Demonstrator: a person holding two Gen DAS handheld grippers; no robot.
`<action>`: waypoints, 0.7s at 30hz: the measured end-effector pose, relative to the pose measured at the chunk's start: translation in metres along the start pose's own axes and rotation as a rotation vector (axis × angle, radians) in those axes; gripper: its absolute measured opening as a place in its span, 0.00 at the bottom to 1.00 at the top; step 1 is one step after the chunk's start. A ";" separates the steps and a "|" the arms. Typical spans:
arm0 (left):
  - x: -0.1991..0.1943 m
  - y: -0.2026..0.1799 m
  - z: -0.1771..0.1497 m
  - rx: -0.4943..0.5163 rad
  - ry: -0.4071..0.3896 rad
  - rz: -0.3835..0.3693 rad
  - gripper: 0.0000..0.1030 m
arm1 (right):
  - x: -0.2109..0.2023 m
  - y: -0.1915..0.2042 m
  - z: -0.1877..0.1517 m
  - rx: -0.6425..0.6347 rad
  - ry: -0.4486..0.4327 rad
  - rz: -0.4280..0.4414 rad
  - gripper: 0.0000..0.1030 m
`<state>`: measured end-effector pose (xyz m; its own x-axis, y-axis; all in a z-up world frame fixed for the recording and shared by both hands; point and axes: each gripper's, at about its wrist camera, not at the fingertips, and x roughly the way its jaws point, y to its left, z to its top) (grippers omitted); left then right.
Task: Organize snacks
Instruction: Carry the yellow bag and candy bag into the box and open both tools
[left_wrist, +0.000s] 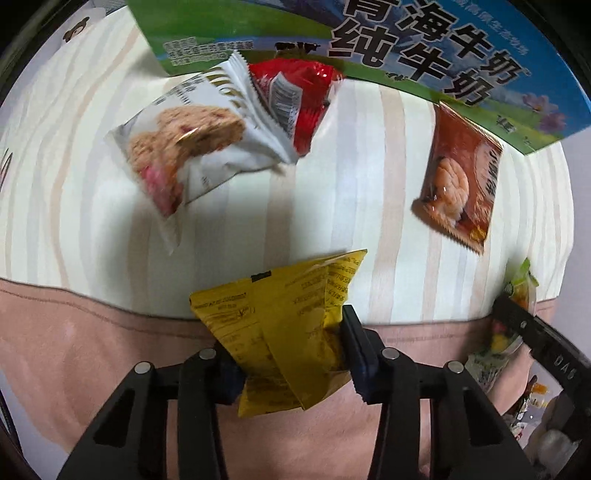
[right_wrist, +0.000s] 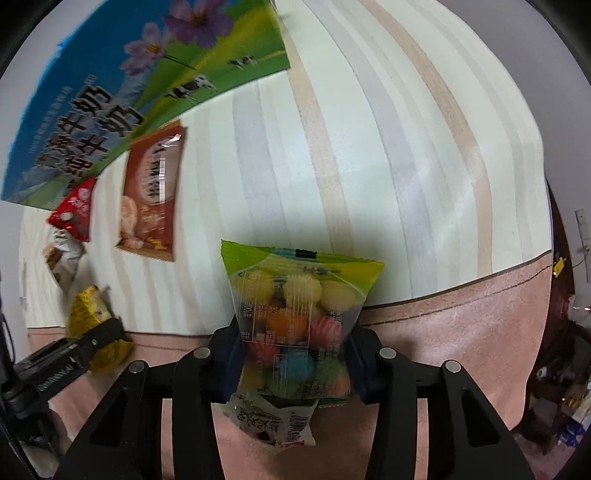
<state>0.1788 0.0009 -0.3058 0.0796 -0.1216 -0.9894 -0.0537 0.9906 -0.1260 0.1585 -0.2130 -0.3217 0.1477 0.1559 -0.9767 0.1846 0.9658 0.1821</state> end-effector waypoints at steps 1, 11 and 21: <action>-0.006 -0.001 -0.006 0.005 -0.002 0.000 0.40 | -0.003 0.002 -0.001 -0.003 0.000 0.015 0.47; -0.086 -0.011 -0.035 0.054 -0.085 -0.083 0.40 | -0.050 0.037 -0.010 -0.060 -0.032 0.176 0.47; -0.186 -0.033 0.029 0.127 -0.247 -0.199 0.40 | -0.155 0.064 0.044 -0.144 -0.178 0.315 0.47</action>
<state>0.1946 -0.0076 -0.1156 0.3155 -0.3093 -0.8971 0.1105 0.9509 -0.2890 0.1905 -0.1844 -0.1541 0.3442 0.4237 -0.8378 -0.0332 0.8973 0.4402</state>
